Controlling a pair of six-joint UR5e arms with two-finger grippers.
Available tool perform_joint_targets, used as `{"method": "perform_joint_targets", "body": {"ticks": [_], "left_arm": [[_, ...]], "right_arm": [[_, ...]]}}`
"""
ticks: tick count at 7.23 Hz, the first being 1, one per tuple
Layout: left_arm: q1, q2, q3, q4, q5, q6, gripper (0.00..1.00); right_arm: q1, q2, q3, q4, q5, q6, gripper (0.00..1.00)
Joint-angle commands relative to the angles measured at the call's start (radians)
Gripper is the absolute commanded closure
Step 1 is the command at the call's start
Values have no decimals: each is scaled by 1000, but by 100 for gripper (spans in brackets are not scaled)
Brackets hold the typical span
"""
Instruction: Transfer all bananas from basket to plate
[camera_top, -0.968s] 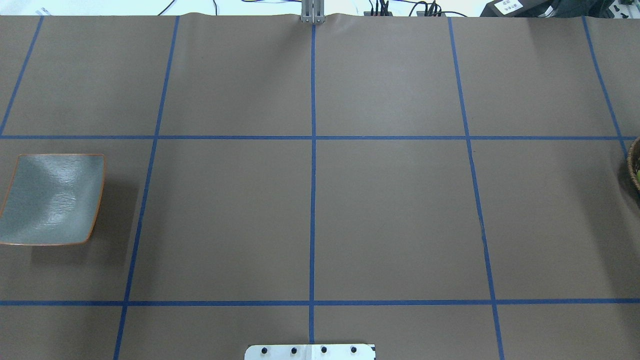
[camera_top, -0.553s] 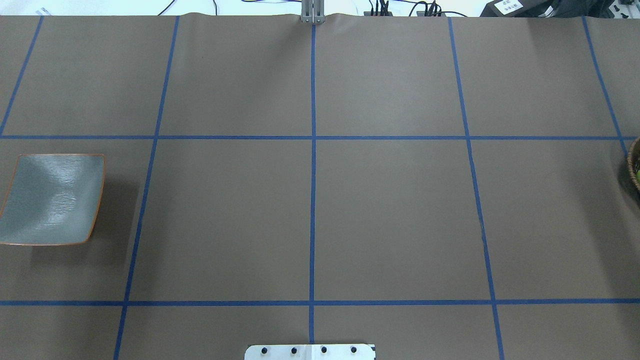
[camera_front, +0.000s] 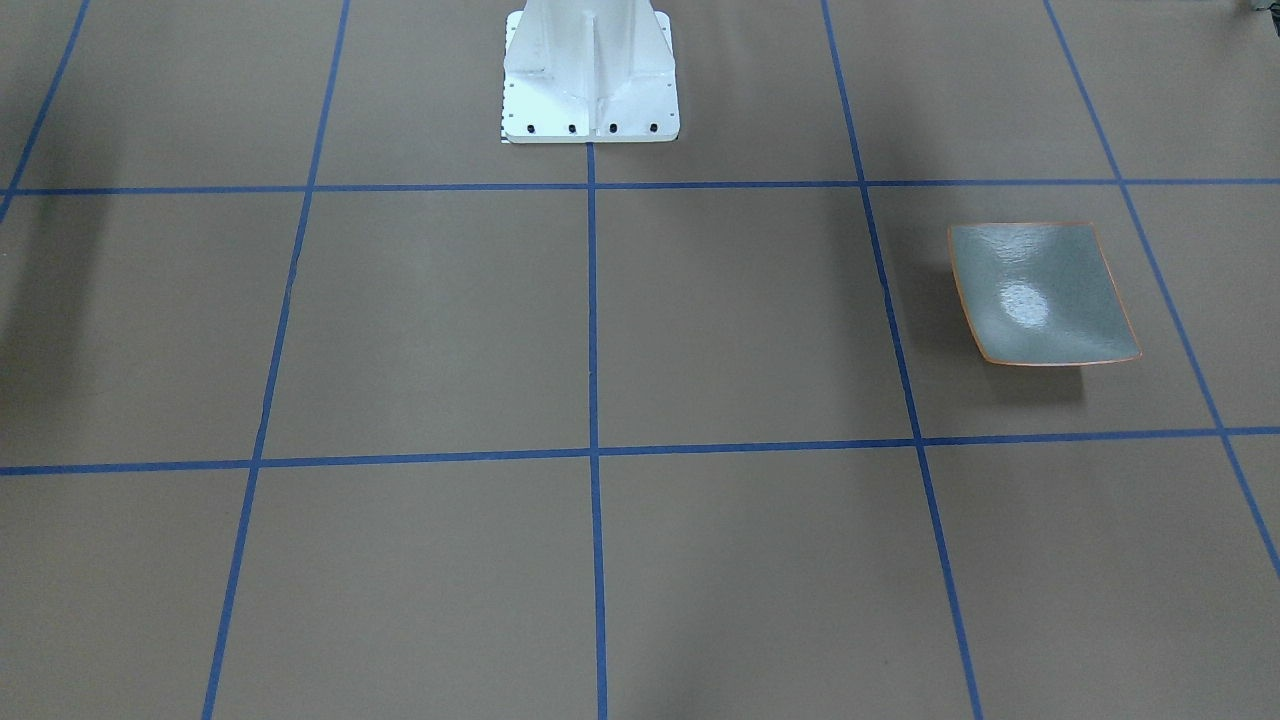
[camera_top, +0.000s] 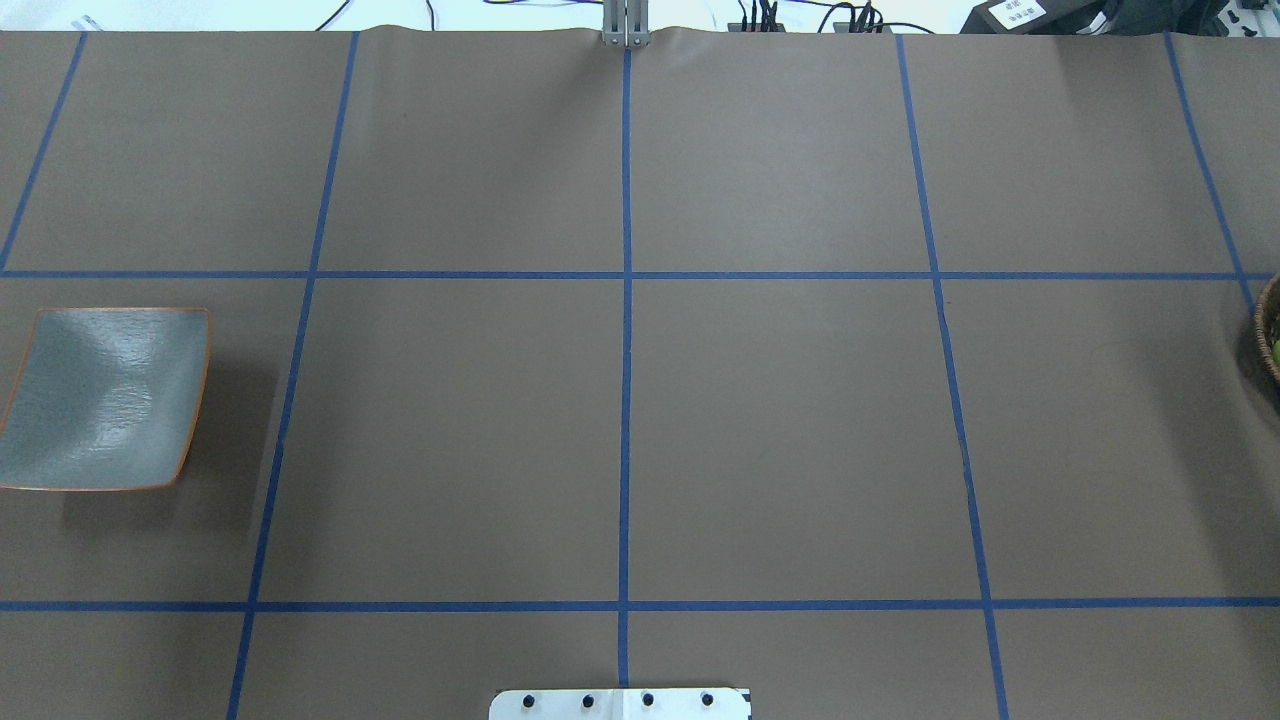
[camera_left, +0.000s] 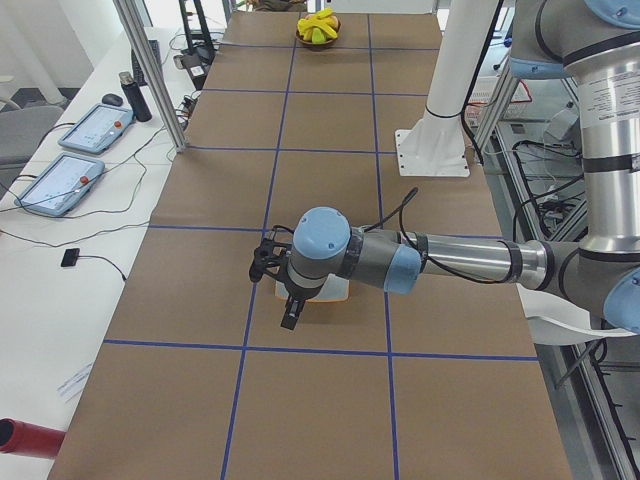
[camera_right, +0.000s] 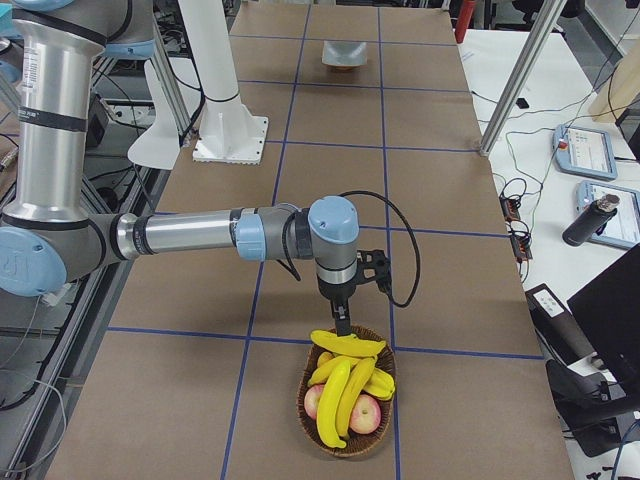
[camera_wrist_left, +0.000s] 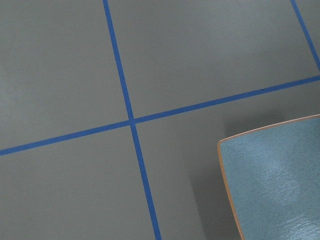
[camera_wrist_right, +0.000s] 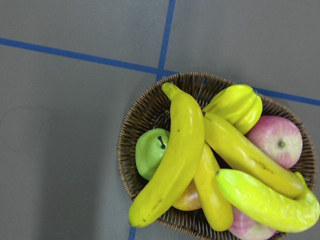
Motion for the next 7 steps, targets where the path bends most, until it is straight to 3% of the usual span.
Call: {"method": "perform_joint_targets", "body": {"ticks": [1, 5, 6, 7], "left_arm": [[1, -8, 8, -4, 0, 3, 0], [-1, 4, 34, -7, -6, 7, 0], [-1, 7, 30, -7, -6, 7, 0], [-2, 9, 27, -7, -6, 9, 0]], "right_arm": [[0, -5, -13, 43, 9, 9, 1], [-53, -19, -14, 69, 15, 32, 0], [-72, -37, -19, 122, 15, 145, 1], [-119, -80, -35, 272, -7, 290, 1]]}}
